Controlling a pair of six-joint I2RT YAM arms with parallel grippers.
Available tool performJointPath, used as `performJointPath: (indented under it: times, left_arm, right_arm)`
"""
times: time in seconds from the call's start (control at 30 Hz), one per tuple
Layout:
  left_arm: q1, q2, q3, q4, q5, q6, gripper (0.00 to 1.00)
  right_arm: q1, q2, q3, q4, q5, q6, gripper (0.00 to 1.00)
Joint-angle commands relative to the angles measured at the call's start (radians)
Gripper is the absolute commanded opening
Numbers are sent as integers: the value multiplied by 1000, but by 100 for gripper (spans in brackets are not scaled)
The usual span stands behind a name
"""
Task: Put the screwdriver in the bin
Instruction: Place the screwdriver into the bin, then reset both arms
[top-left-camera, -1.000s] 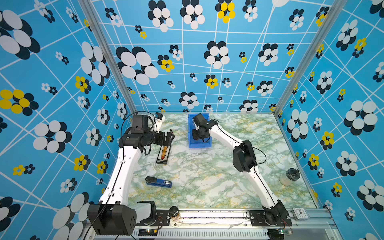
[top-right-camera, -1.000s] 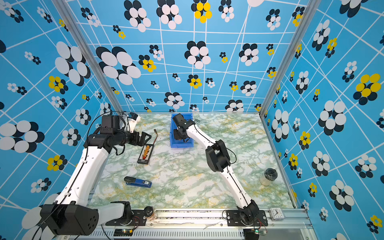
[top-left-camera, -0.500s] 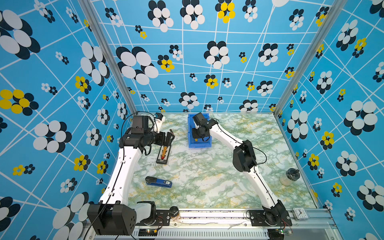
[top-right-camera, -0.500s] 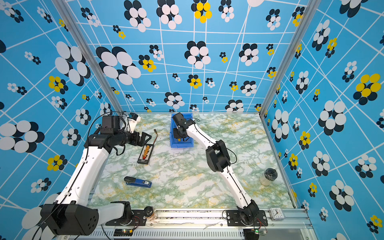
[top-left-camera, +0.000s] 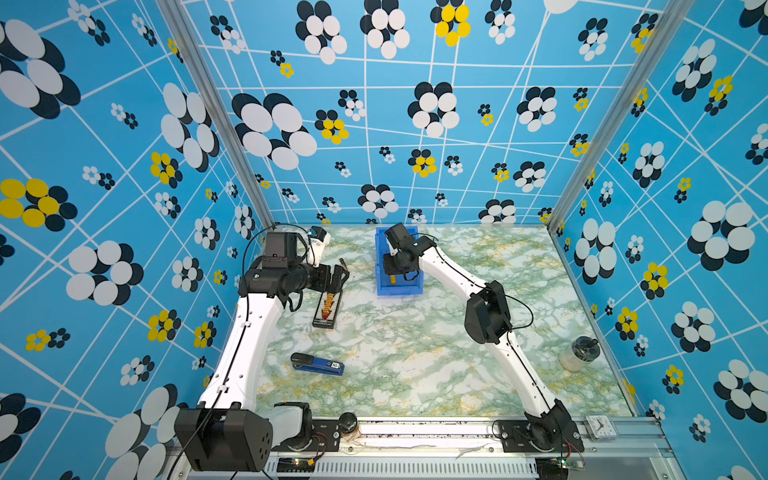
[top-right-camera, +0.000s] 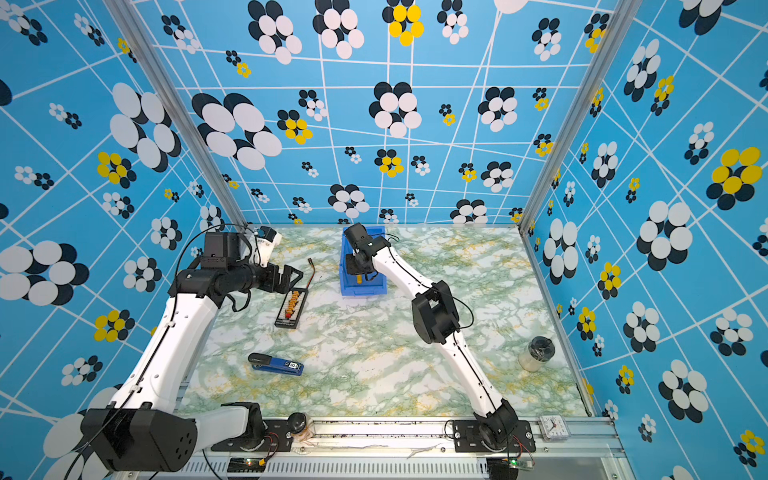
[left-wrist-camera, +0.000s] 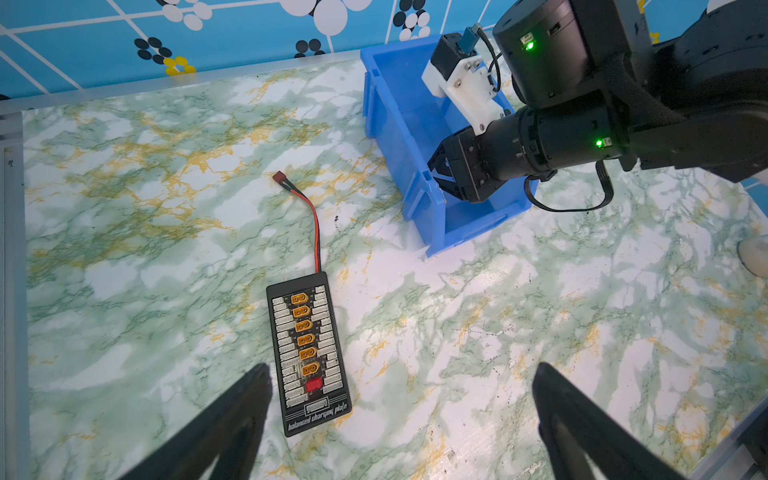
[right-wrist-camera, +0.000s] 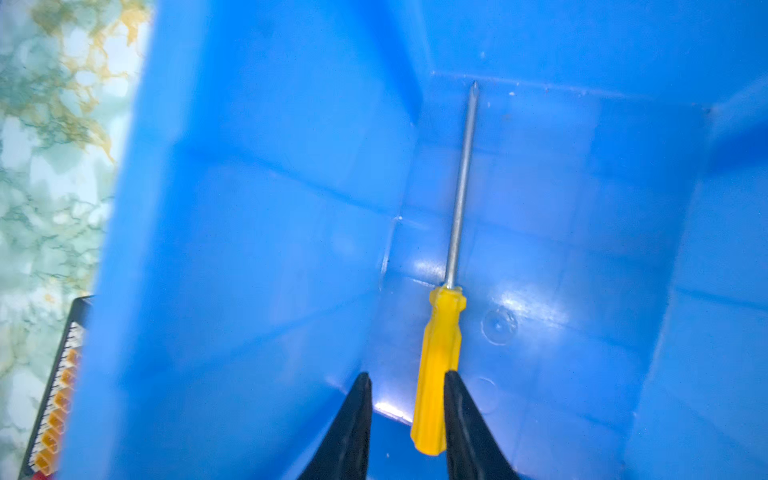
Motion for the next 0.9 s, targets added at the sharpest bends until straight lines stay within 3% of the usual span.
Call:
performJointPath:
  times: [0.0,0.33,0.43,0.67,0.77,0.87]
  left_arm:
    - [12,-14,-9,17,5,-5,99]
    - [12,10,-34,71,-77,16,99]
    - [12,51,-27,76,-99,5,99]
    - [32,148,18,109,-171,-60,99]
    - [56,175,41,139,-162,-109,99]
    - [67,215,78,141,-157,-136,99]
  right_arm:
    - [-1,-5,60,-50,49,-25,35]
    - [33,-225,21,-102,118,-107,44]
    - [39,-329,-67,-110,148,-131,47]
    - [14,-768,-648,173,255,-163,63]
    - [-50,-930,-879,278,260,-139,71]
    - [-140,-1042,-1059,319,241,-103,72]
